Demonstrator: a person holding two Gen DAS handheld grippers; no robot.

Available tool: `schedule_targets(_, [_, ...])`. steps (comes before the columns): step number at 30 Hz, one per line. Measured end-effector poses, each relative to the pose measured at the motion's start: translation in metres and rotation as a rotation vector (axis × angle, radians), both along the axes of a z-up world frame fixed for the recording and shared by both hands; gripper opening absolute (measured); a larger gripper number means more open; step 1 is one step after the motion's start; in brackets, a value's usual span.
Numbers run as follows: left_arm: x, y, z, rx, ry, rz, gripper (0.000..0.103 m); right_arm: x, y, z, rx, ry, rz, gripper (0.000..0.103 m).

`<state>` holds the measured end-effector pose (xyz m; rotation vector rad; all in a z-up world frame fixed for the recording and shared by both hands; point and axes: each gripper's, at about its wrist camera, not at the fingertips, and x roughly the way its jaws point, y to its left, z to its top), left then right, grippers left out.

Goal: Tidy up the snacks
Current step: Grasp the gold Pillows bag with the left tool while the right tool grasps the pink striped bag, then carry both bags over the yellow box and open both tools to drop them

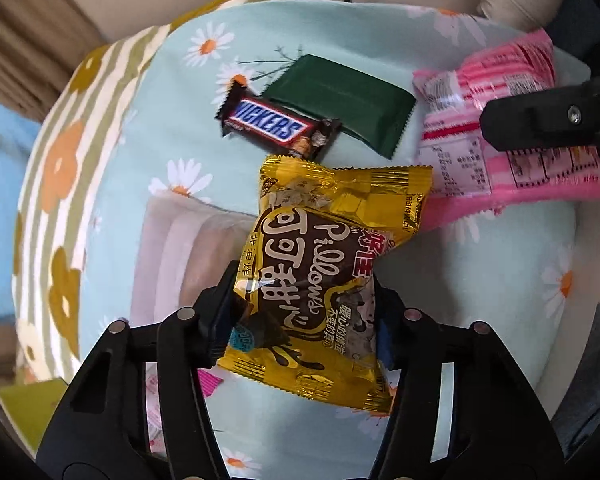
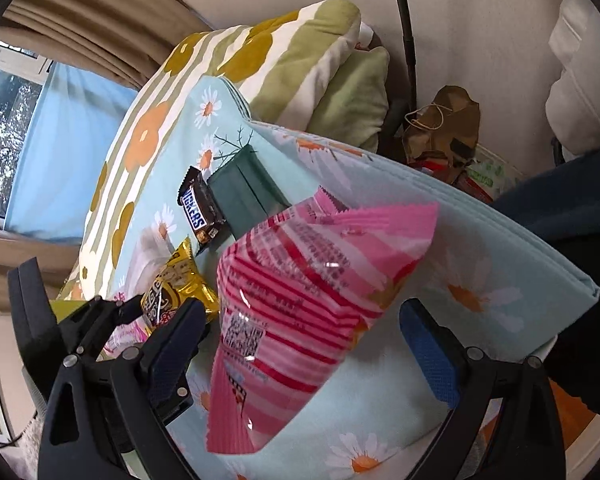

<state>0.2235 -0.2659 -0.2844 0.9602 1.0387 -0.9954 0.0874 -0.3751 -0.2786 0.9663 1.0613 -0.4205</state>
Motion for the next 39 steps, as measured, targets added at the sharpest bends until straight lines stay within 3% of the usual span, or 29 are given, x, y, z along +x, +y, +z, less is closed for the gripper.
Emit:
schedule_targets(12, [-0.004, 0.013, 0.025, -0.06, -0.016, 0.088, 0.052, 0.006, -0.009, -0.011, 0.06, -0.033, -0.013, 0.095])
schedule_targets(14, [-0.004, 0.015, 0.028, -0.064, -0.016, 0.113, 0.052, 0.009, -0.008, -0.011, 0.053, -0.033, 0.007, 0.087])
schedule_targets(16, [-0.003, 0.017, 0.031, -0.064, -0.013, 0.139, 0.052, 0.013, -0.005, -0.012, 0.047, -0.023, 0.051, 0.066])
schedule_targets(21, [-0.004, 0.024, 0.041, -0.077, -0.028, 0.201, 0.052, 0.015, 0.003, -0.005, 0.009, -0.019, 0.119, 0.062])
schedule_targets(29, [-0.008, 0.037, 0.073, -0.124, -0.036, 0.327, 0.052, 0.016, 0.013, 0.035, -0.083, -0.067, 0.264, 0.06])
schedule_targets(39, [-0.01, 0.083, 0.135, -0.249, -0.105, 0.6, 0.052, 0.043, 0.041, 0.103, -0.218, -0.199, 0.556, 0.06])
